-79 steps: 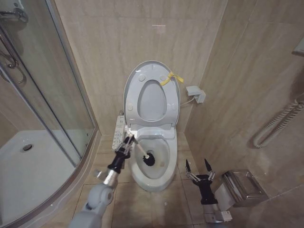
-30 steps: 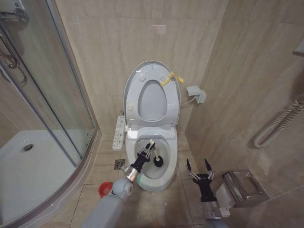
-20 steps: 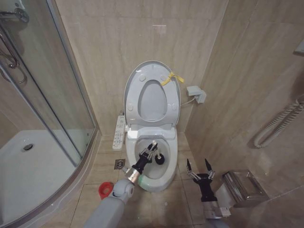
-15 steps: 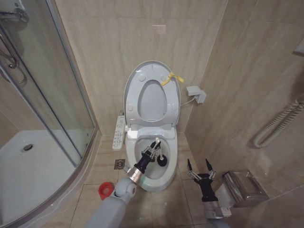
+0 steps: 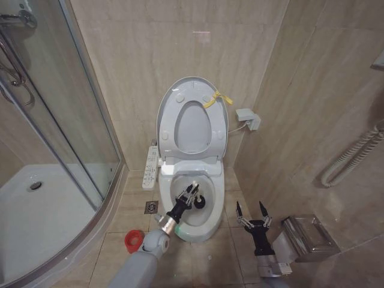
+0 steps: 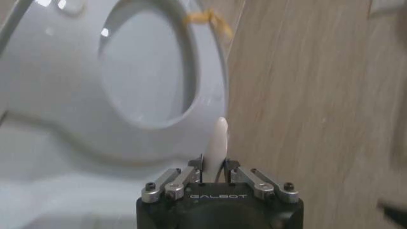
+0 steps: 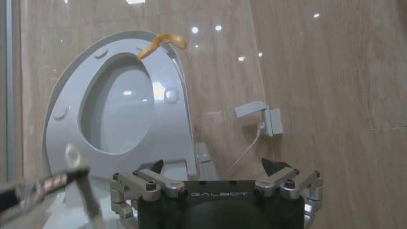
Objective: Open the toilet lid, clean the toilet bowl with a toilet brush, close the toilet lid, and flush.
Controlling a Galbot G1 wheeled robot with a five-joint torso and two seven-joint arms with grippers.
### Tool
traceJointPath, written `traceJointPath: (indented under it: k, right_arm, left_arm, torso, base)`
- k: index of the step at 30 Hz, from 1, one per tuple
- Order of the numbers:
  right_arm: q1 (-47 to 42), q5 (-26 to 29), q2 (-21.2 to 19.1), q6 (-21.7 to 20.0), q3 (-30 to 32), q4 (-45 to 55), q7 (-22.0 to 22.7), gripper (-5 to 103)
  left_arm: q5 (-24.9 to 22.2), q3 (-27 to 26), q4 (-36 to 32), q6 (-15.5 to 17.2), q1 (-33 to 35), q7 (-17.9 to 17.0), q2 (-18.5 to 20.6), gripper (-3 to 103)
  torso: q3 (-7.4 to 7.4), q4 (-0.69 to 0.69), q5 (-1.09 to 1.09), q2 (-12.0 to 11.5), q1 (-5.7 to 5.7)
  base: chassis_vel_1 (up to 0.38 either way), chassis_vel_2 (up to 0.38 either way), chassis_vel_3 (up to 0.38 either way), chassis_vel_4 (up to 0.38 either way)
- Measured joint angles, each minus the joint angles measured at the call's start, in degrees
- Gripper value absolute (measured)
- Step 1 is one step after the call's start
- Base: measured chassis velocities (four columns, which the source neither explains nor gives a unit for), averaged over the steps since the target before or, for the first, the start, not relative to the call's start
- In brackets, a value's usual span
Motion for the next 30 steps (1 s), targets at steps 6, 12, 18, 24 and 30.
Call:
traceJointPath:
  k: [6, 12, 18, 24, 30]
  right_arm:
    - [-0.2, 0.0, 0.0, 0.0, 0.1, 0.4, 0.0, 100]
    - [-0.1, 0.0, 0.1, 0.0, 0.1, 0.3, 0.0, 100]
    - [0.2, -0.1, 0.5, 0.0, -0.1, 0.1, 0.0, 100]
    - [0.2, -0.7, 1.1, -0.1, -0.3, 0.0, 0.0, 100]
    - [0.1, -0.9, 1.1, -0.2, -0.3, 0.3, 0.0, 100]
  left_arm:
    - [0.1, 0.0, 0.1, 0.4, 1.8, 0.0, -0.3, 21]
    - [1.3, 0.4, 2.4, 1.4, 3.5, -2.4, 1.4, 21]
    - [0.3, 0.9, -2.9, 2.2, 4.9, -2.8, 3.9, 21]
    - [-1.6, 2.5, -16.0, 4.1, 10.1, -3.3, 6.8, 21]
    - [-0.8, 2.7, -14.5, 4.5, 12.6, -4.3, 7.4, 21]
  torso:
    - [0.00, 0.04, 0.00, 0.0, 0.00]
    - [-0.02, 0.04, 0.00, 0.0, -0.02]
    - [0.00, 0.01, 0.00, 0.0, -0.01]
    - [0.00, 0.03, 0.00, 0.0, -0.01]
    - [-0.01, 0.03, 0.00, 0.0, -0.01]
  base:
    - [0.000, 0.000, 0.000, 0.000]
    - [0.000, 0.000, 0.000, 0.000]
    - [0.000, 0.000, 0.000, 0.000]
    - [0.000, 0.000, 0.000, 0.000]
    - [0.000, 0.000, 0.000, 0.000]
